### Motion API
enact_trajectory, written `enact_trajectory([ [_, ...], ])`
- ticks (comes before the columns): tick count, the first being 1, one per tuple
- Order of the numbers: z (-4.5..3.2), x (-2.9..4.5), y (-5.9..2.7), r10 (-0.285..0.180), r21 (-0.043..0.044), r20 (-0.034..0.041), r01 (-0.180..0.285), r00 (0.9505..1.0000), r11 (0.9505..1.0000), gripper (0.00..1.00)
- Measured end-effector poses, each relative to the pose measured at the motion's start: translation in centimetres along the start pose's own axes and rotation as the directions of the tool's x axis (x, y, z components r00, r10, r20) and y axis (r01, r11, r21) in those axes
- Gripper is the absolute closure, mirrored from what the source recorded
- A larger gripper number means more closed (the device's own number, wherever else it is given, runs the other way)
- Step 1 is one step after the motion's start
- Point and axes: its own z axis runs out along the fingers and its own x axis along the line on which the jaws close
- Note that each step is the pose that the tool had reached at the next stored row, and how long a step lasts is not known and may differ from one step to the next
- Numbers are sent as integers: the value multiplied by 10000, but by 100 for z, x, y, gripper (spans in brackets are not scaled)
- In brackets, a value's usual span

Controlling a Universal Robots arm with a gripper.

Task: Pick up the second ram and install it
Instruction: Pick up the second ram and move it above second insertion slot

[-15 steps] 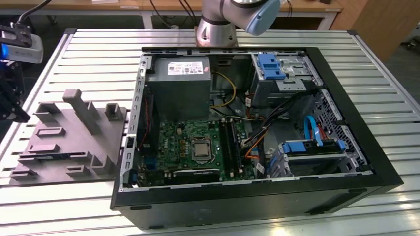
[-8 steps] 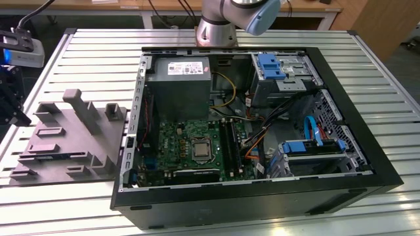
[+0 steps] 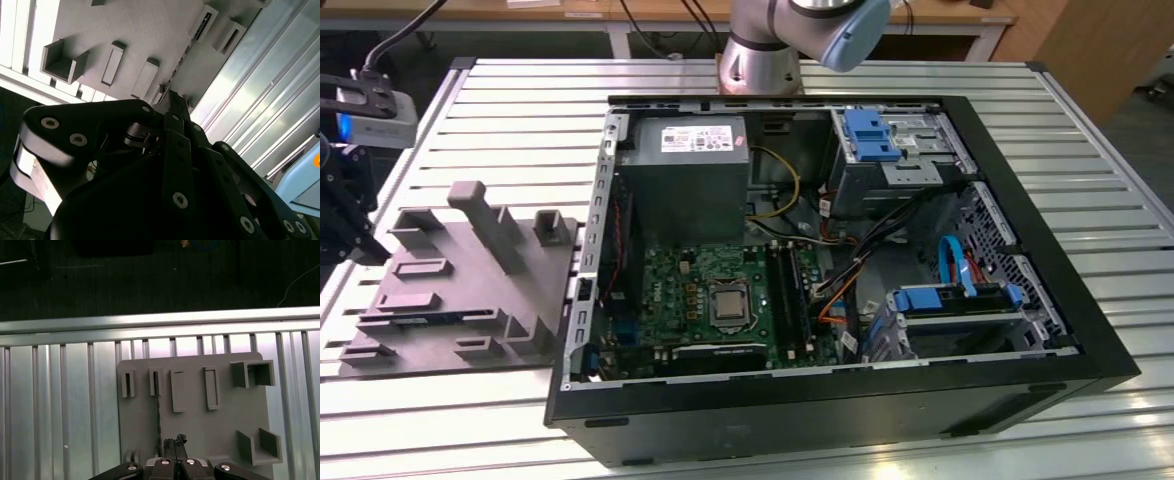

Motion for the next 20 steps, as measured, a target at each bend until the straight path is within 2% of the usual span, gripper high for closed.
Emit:
enact_trajectory([
  [20, 237, 49, -65, -26, -5, -2, 26, 10000, 10000, 90],
])
